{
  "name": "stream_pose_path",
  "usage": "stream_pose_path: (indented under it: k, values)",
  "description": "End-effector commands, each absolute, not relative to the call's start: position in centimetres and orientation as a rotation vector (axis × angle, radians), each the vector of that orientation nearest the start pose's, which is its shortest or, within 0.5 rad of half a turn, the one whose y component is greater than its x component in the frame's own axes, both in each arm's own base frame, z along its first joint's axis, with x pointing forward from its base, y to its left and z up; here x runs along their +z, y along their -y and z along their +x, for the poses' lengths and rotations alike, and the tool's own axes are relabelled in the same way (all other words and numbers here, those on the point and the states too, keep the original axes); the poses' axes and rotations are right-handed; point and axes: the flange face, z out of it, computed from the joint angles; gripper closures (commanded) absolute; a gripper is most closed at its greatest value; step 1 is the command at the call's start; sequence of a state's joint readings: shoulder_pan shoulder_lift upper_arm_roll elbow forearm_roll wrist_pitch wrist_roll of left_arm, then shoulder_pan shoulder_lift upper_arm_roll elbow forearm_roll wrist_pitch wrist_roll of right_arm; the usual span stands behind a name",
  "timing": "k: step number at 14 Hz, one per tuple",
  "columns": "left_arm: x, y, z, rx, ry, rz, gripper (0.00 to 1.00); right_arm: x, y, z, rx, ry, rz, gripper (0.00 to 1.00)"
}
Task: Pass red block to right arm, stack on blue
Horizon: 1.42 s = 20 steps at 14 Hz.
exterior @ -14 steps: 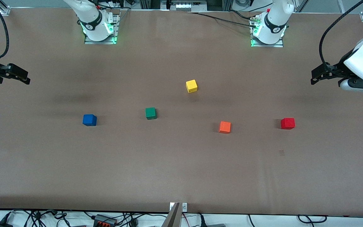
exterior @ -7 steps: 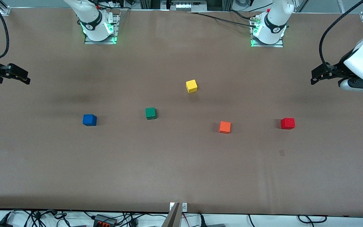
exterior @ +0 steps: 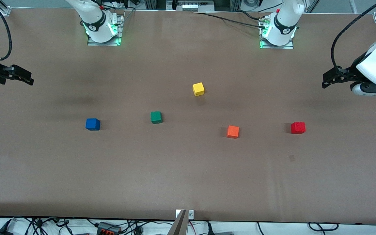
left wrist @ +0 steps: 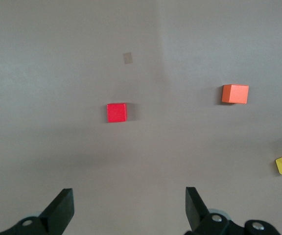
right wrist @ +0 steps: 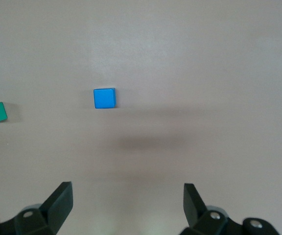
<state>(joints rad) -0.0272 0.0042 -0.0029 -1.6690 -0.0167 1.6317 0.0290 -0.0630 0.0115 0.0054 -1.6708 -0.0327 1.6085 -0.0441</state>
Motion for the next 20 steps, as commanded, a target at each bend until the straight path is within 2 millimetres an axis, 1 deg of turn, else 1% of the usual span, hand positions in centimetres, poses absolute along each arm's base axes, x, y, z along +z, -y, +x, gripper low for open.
stream_pose_path:
  k: [1,3,4,5,6,7,9,10,11,12,14,15,16,18,20]
  values:
    - [58.4,1.6,55.8,0.075,-0.108,-3.173,0.0,57.7,3.3,54.8,0.103,-0.012,-3.155,0.0]
    - [57.7,1.8,55.8,0.135,-0.116,-3.165,0.0,57.8,3.2,55.0,0.086,-0.007,-3.155,0.0]
    - [58.3,2.2,55.9,0.129,-0.117,-3.163,0.0,57.8,3.0,55.0,0.088,0.0,-3.155,0.0]
    - [57.8,2.1,56.4,0.143,-0.117,-3.167,0.0,58.0,3.0,54.9,0.084,0.0,-3.156,0.0]
    - [58.2,2.2,56.8,0.127,-0.117,-3.171,0.0,58.1,3.1,55.0,0.079,-0.005,-3.157,0.0]
    - [58.1,2.4,57.5,0.121,-0.125,-3.166,0.0,58.3,3.2,55.0,0.074,-0.007,-3.157,0.0]
    - [57.8,2.2,59.0,0.116,-0.122,-3.159,0.0,58.2,3.3,55.0,0.079,-0.017,-3.157,0.0]
    - [57.6,2.0,59.2,0.128,-0.118,-3.161,0.0,58.1,3.3,55.1,0.077,-0.017,-3.158,0.0]
    - [57.1,1.9,59.1,0.164,-0.123,-3.159,0.0,58.1,3.3,55.1,0.081,-0.017,-3.158,0.0]
    - [56.1,1.6,59.0,0.205,-0.118,-3.156,0.0,58.0,3.3,55.1,0.084,-0.014,-3.159,0.0]
    - [52.5,0.4,59.2,0.299,-0.085,-3.151,0.0,57.9,3.3,55.3,0.084,-0.01,-3.159,0.0]
    - [51.1,0.2,59.9,0.304,-0.077,-3.15,0.0,58.0,3.3,55.6,0.081,-0.01,-3.158,0.0]
    - [49.8,0.0,60.4,0.297,-0.073,-3.149,0.0,58.2,3.4,55.8,0.074,-0.015,-3.158,0.0]
    - [46.0,-0.2,61.1,0.242,-0.066,-3.152,0.0,58.0,3.4,55.9,0.074,-0.019,-3.158,0.0]
    - [41.3,-0.9,60.8,0.147,-0.052,-3.148,0.0,58.2,3.4,55.9,0.069,-0.02,-3.157,0.0]
